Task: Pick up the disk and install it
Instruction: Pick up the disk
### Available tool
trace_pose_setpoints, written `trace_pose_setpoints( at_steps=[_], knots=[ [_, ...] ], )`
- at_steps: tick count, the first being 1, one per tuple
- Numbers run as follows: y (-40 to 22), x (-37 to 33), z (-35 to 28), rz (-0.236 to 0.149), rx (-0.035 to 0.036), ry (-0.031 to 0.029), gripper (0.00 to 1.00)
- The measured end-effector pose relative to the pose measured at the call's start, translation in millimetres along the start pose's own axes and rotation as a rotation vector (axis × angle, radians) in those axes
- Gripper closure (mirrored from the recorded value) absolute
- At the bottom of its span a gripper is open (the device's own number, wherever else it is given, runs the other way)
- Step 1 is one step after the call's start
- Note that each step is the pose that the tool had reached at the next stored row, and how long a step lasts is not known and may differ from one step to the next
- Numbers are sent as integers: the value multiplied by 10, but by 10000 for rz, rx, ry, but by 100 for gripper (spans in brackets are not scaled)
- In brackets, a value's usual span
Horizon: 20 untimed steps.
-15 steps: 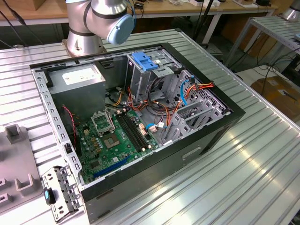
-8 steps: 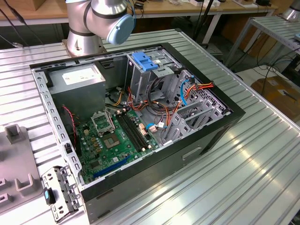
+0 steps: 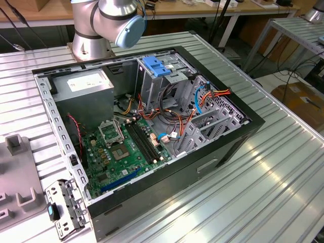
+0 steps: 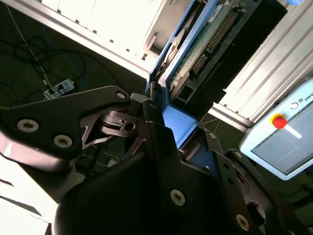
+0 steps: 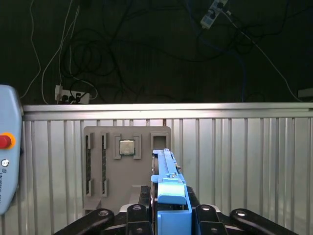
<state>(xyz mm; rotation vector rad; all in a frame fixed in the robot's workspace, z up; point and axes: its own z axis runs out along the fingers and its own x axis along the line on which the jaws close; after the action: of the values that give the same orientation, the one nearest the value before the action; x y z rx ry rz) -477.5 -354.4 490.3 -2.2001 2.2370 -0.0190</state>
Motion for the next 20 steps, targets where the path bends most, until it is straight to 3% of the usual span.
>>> trace_pose_setpoints(
  at_steps=[7, 20],
  knots=[
    [0, -2, 0, 2, 0, 0, 63],
    [-144, -5, 1, 2, -23, 1, 63]
  ],
)
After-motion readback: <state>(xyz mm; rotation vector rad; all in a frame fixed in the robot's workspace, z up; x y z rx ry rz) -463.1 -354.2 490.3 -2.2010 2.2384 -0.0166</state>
